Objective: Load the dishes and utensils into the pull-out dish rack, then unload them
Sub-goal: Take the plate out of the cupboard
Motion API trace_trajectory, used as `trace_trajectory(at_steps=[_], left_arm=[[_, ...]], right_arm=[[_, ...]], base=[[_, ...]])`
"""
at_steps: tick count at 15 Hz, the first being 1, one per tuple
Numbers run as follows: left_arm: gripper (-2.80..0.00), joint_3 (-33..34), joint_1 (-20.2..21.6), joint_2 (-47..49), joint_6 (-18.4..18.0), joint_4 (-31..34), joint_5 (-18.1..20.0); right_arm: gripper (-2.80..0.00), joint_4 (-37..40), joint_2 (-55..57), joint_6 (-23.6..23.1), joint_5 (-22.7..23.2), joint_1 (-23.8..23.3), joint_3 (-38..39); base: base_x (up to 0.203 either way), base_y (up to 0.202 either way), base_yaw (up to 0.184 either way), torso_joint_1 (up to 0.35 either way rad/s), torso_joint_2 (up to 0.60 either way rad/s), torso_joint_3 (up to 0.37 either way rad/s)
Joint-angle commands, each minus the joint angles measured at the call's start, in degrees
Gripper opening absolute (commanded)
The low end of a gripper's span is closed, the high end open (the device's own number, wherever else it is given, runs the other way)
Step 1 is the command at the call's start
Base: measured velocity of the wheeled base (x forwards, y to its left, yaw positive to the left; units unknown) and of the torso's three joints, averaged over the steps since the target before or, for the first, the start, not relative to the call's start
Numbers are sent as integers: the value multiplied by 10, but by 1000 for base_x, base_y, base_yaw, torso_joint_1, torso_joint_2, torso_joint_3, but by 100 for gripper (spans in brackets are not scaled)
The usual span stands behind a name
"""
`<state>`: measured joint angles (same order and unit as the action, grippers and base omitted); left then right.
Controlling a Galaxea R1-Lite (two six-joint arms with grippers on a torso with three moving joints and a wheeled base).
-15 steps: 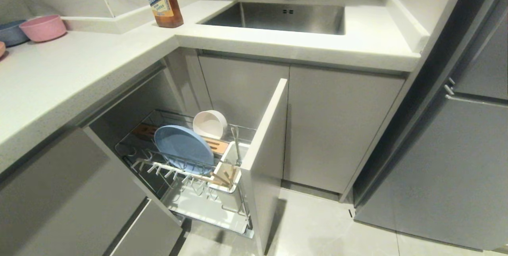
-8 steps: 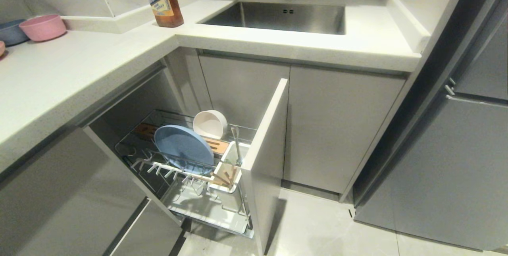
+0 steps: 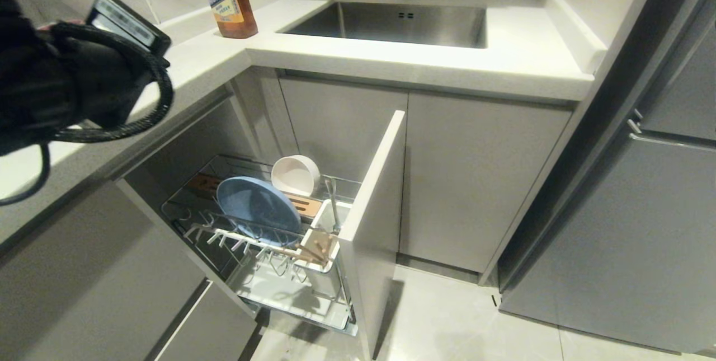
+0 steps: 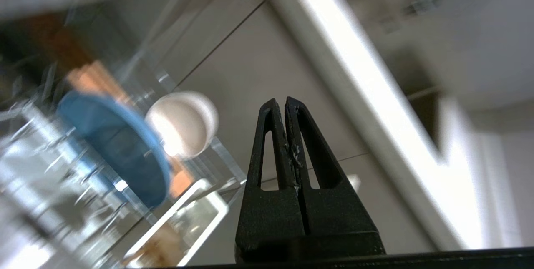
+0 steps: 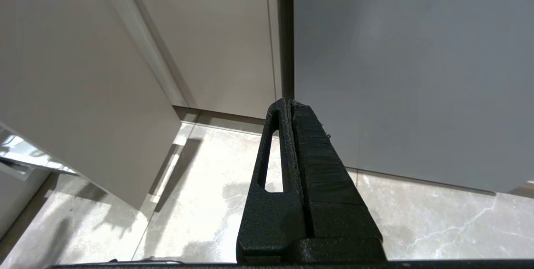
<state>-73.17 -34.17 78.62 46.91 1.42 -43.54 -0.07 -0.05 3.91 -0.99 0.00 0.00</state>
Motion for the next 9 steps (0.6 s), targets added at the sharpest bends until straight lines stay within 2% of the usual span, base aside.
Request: trace_trajectory(at_steps=[1,4,5,7,9], left_arm=[[-280,-20,-17,76,29,21,-29],[-280,-60,-45,137,136,93,-65],[-280,-67,-49,148,156,112,-69],[-280,-81,-50,161,167,143,-71],[-280,-86,-50,176,187,172,-92]], right_arm=[[-280,0,0,0,-1,0,0],[-280,0,0,0,-1,0,0],[-280,0,0,0,-1,0,0],[-280,0,0,0,0,0,0],[-280,0,0,0,0,0,0]], base=[[0,0,0,0,0,0],[0,0,0,0,0,0],[0,0,0,0,0,0],[0,0,0,0,0,0],[0,0,0,0,0,0]])
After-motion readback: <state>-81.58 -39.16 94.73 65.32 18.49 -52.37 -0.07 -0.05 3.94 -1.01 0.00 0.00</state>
